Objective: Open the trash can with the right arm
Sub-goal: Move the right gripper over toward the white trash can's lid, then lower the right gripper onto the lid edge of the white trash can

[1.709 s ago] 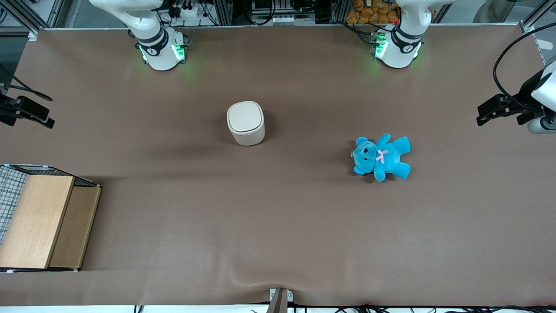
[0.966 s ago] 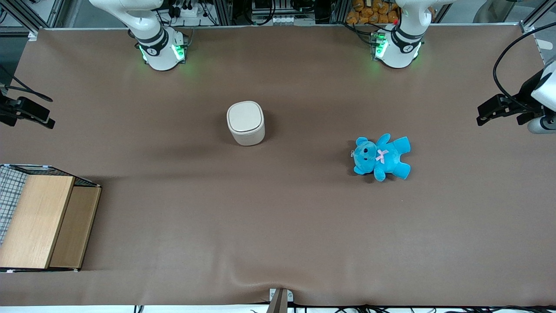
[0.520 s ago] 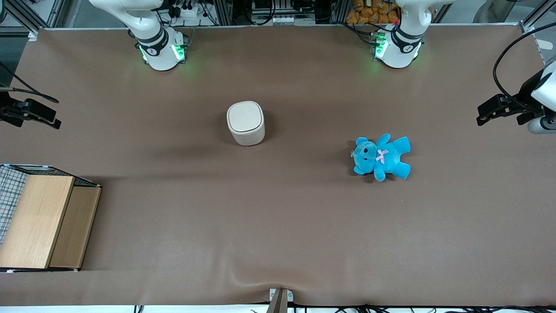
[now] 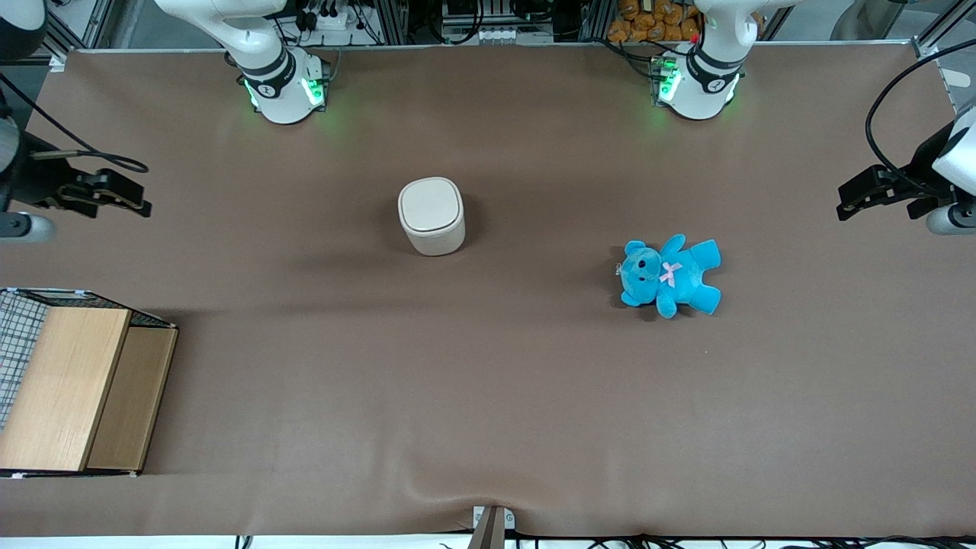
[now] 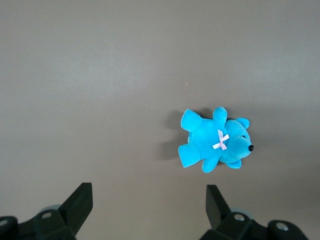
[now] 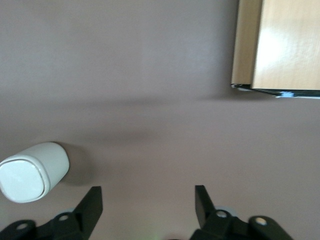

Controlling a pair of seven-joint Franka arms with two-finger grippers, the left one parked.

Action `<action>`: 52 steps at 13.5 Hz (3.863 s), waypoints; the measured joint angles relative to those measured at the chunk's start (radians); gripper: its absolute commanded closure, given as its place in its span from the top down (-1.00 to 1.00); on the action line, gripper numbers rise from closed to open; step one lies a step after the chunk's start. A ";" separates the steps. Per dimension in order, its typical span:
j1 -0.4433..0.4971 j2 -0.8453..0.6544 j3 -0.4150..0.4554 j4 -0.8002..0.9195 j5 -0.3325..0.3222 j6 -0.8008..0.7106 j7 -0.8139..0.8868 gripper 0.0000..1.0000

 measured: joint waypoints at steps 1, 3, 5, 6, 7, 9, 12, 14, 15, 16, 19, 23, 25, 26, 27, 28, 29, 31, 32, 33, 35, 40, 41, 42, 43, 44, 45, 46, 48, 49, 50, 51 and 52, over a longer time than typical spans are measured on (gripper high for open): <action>0.008 0.000 0.002 -0.005 0.006 -0.001 0.000 -0.09; 0.023 -0.001 0.013 -0.016 0.010 -0.002 0.000 -0.40; 0.029 -0.004 0.036 -0.032 0.012 -0.004 0.004 -0.63; 0.032 -0.008 0.048 -0.043 0.013 -0.006 0.017 -0.76; 0.035 -0.012 0.064 -0.057 0.015 -0.006 0.027 -0.95; 0.040 -0.021 0.098 -0.084 0.017 -0.006 0.039 -1.00; 0.045 -0.036 0.121 -0.139 0.072 0.004 0.053 -1.00; 0.047 -0.056 0.128 -0.191 0.095 0.036 0.053 -1.00; 0.050 -0.066 0.138 -0.211 0.099 0.045 0.059 -1.00; 0.055 -0.075 0.153 -0.231 0.101 0.058 0.078 -1.00; 0.071 -0.115 0.250 -0.330 0.102 0.170 0.188 -1.00; 0.080 -0.170 0.345 -0.489 0.102 0.315 0.292 -1.00; 0.080 -0.174 0.398 -0.536 0.105 0.378 0.361 -1.00; 0.081 -0.175 0.436 -0.564 0.113 0.424 0.399 -1.00; 0.082 -0.175 0.475 -0.591 0.121 0.468 0.440 -1.00; 0.085 -0.176 0.511 -0.617 0.123 0.514 0.488 -1.00; 0.087 -0.177 0.536 -0.644 0.123 0.560 0.522 -1.00; 0.088 -0.177 0.549 -0.691 0.124 0.629 0.541 -1.00; 0.088 -0.177 0.549 -0.708 0.125 0.656 0.546 -1.00; 0.088 -0.175 0.550 -0.720 0.127 0.679 0.553 -1.00; 0.088 -0.165 0.554 -0.734 0.132 0.725 0.566 -1.00; 0.100 -0.077 0.557 -0.738 0.134 0.829 0.568 -1.00; 0.106 -0.060 0.558 -0.738 0.134 0.842 0.569 -1.00; 0.111 -0.047 0.558 -0.738 0.134 0.850 0.570 -1.00; 0.114 -0.036 0.559 -0.738 0.134 0.856 0.570 -1.00; 0.117 -0.028 0.559 -0.738 0.134 0.863 0.570 -1.00; 0.118 -0.021 0.559 -0.738 0.134 0.866 0.570 -1.00; 0.120 -0.016 0.559 -0.737 0.134 0.868 0.570 -1.00; 0.120 -0.006 0.559 -0.737 0.134 0.871 0.570 -1.00; 0.121 -0.003 0.559 -0.737 0.134 0.872 0.570 -1.00; 0.121 0.000 0.559 -0.737 0.134 0.874 0.570 -1.00; 0.121 0.003 0.559 -0.737 0.133 0.875 0.570 -1.00; 0.122 0.009 0.559 -0.737 0.133 0.879 0.571 -1.00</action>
